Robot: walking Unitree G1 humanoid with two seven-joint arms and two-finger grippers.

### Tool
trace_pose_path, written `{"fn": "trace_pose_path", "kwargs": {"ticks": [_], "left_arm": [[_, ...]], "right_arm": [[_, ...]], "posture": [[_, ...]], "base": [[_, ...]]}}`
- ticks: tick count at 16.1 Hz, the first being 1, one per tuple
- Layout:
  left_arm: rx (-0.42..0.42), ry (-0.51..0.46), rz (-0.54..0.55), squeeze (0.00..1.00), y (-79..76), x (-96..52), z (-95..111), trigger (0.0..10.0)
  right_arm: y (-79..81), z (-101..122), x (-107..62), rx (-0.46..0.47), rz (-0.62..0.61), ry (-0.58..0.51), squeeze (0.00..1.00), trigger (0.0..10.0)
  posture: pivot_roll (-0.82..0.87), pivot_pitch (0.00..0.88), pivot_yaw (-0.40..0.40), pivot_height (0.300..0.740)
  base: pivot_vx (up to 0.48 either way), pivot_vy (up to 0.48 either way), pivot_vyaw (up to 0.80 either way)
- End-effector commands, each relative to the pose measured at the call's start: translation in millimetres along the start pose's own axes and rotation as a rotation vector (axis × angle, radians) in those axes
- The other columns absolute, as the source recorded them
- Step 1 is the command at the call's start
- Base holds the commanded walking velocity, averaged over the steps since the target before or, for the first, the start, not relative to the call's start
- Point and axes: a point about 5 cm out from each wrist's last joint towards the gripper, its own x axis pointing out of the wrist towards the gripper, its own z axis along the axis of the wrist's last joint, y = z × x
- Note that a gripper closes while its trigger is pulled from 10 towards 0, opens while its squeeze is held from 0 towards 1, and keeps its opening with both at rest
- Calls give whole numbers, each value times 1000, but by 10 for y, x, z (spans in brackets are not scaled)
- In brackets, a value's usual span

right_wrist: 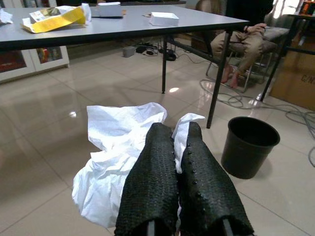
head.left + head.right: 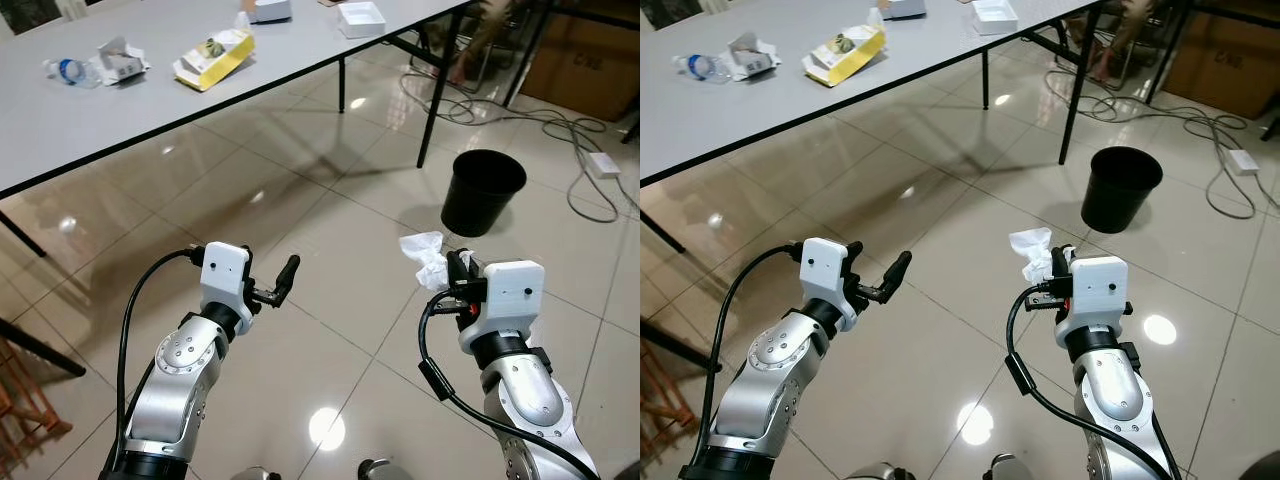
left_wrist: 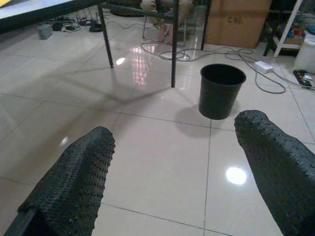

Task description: Picking trash to rubbish bin

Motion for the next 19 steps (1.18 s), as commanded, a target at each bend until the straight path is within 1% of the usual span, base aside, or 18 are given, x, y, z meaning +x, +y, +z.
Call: {"fn": "trace_pose_path", "kwargs": {"ticks": [1, 3, 5, 17, 18, 19], "left_arm": [[-1, 1, -10, 0, 12, -5, -6, 10000], [3, -5, -21, 0, 6, -9, -2, 10000], [1, -16, -41, 0, -17, -8, 12, 10000], [18, 0, -39, 0, -23, -26, -31, 10000], [20, 3, -38, 0, -24, -28, -37, 10000], [21, 4, -38, 0, -24, -29, -41, 10000]], "right_arm": [[3, 17, -21, 5, -3, -5, 0, 0], [7, 15, -27, 6, -3, -4, 0, 0], [14, 12, -19, 5, -2, -4, 0, 0], [22, 11, -32, 1, 5, -3, 0, 0], [23, 14, -33, 3, 7, -6, 0, 0], [25, 25, -32, -6, 11, -17, 0, 0]], "posture": [[-100, 137, 60, 740], [-100, 138, 60, 740], [-100, 138, 60, 740], [-103, 142, 59, 740], [-103, 142, 60, 740], [-103, 142, 60, 740]], "base": [[0, 0, -800], [0, 0, -800], [253, 0, -800], [268, 0, -800], [0, 0, -800], [0, 0, 0]]}}
